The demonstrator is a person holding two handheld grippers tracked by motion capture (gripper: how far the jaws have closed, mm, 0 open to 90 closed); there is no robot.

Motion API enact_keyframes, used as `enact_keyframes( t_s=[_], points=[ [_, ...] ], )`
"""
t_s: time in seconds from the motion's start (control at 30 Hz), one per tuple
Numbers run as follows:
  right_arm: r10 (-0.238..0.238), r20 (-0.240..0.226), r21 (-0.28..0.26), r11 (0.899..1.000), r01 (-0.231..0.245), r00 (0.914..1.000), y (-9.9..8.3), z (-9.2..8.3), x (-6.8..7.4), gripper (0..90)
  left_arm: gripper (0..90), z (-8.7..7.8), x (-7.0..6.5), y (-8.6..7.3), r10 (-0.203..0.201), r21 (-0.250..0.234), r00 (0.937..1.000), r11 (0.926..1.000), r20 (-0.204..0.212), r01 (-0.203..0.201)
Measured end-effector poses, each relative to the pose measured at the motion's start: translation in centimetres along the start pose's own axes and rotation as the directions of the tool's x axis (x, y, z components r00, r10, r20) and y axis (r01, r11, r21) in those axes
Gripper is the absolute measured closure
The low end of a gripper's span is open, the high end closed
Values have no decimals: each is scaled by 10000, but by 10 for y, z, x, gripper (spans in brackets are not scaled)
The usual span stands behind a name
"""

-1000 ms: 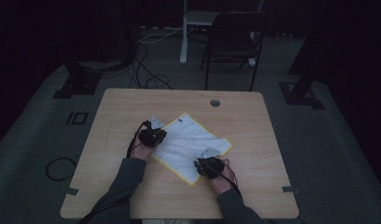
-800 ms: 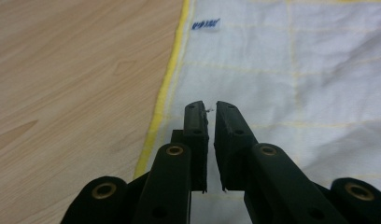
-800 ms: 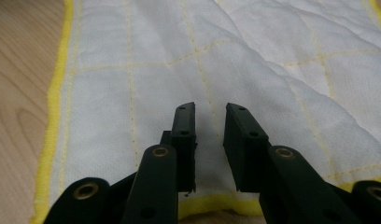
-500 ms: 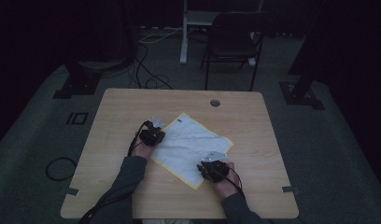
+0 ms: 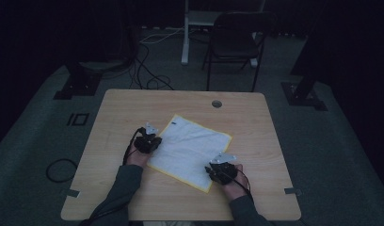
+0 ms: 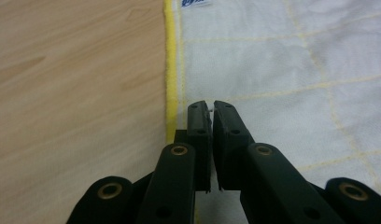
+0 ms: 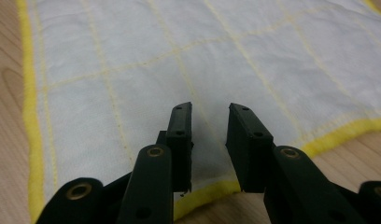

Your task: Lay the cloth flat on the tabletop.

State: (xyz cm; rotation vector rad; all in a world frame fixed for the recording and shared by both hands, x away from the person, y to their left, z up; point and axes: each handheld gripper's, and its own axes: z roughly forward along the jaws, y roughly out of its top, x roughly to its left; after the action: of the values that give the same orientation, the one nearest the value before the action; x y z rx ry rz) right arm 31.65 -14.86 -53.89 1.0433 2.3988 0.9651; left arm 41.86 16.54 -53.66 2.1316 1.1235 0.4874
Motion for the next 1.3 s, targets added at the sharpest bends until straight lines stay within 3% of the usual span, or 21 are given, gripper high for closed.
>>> enact_keyframes(
  t_s=[0.33, 0.67, 0.97, 1.1, 1.3],
  points=[
    [209, 410, 33, 9998, -211, 9989, -4, -3, -12, 707, 863, -20, -7, -24, -387, -251, 9992, 9989, 79, 389],
    [74, 575, 86, 9999, -79, 9983, -3, -3, -19, 703, 862, -30, -17, -33, -450, -180, 9990, 9988, 17, 450],
    [222, 747, 41, 9997, -226, 9970, -3, -1, -26, 700, 864, -40, -30, -43, -619, -189, 9980, 9979, -124, 617],
    [260, 826, 15, 9997, -262, 9962, -3, -1, -28, 700, 862, -46, -34, -49, -925, -255, 9957, 9954, -26, 924],
    [383, 815, 17, 9993, -386, 9959, -3, -1, -27, 710, 860, -49, -37, -53, -890, -280, 9960, 9957, -126, 886]
  ],
)
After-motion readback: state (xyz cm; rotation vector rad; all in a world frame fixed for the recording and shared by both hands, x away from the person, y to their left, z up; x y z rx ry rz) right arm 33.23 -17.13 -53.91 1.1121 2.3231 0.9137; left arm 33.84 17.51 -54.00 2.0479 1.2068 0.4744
